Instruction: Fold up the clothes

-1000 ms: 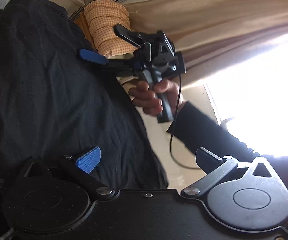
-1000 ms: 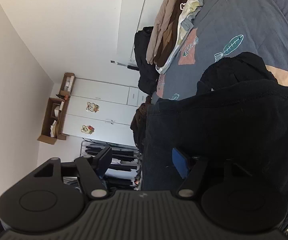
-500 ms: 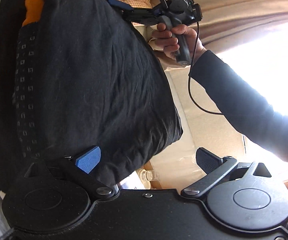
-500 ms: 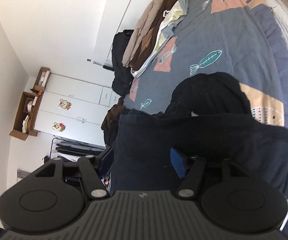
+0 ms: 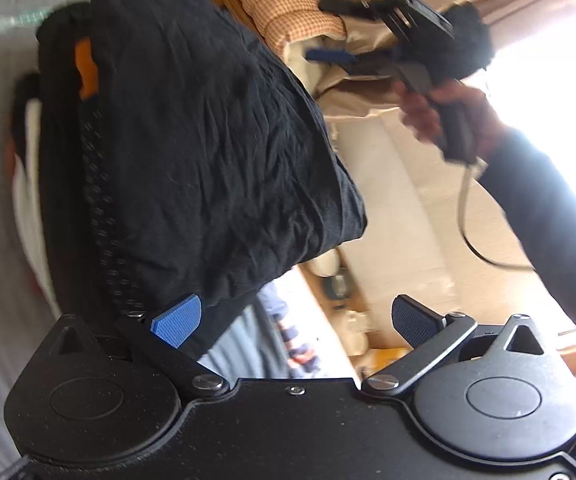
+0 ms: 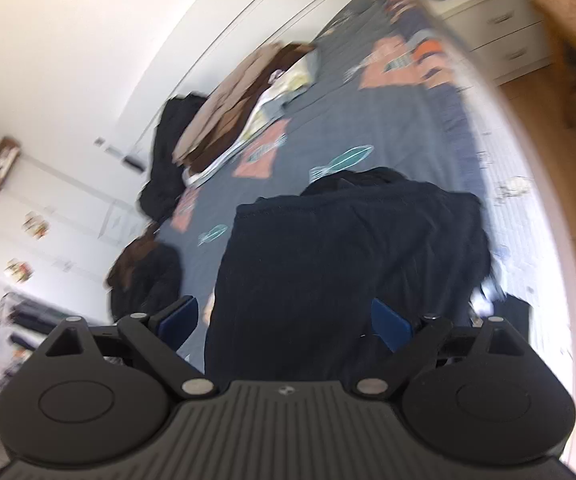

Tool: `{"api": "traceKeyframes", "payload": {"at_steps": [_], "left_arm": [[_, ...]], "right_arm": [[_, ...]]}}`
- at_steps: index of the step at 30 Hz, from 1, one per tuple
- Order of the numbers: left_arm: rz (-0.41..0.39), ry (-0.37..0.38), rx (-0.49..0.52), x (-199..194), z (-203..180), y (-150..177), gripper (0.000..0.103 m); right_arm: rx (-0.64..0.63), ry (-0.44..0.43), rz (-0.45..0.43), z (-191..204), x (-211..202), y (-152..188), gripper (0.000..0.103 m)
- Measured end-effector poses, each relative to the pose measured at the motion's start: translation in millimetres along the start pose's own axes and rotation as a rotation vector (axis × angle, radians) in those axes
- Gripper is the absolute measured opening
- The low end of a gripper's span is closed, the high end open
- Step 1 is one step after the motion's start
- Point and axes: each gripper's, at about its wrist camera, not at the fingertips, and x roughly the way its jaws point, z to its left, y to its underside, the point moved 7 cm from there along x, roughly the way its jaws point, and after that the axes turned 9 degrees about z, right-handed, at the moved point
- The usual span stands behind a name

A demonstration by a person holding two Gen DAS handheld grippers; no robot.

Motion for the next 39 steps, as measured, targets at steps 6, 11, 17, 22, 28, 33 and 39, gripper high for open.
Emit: {"api": "traceKeyframes", "payload": {"at_steps": [6,11,17,22,28,33,39], "left_arm": [[-0.057,-0.145,0.080,-40,-29,0,0.103],[-0.099,-0.222,0.162,-65,-37,5,0.103],[-0.154,-0.314,0.232,-101,-30,7,0.103],[-0.168,-0.317,0.268,-120,-20,-4,0.103],[-0.153,-0.334,0.310,-136,-15,-9,0.103],[-0.135,-0.336,0.292,-134,-13,-4,0.103],[-0.148,-0.405,0.285,-133,-25,2,0.103]], "right_arm": [[0.072,0.144,-0.111,59,-41,88,0.094],[0.044,0.293,-0.164,123,-56,138,0.094],[0.028,0.425,-0.168,179,-45,174,0.094],[0.052,0.534,-0.214,203,-47,196,0.094],[0.076,0.542,-0.232,228,-43,210,0.094],[0.029,0.565,-0.204,247,-41,213,0.094],[0.032,0.568,-0.173,243,-40,228,0.094]]}}
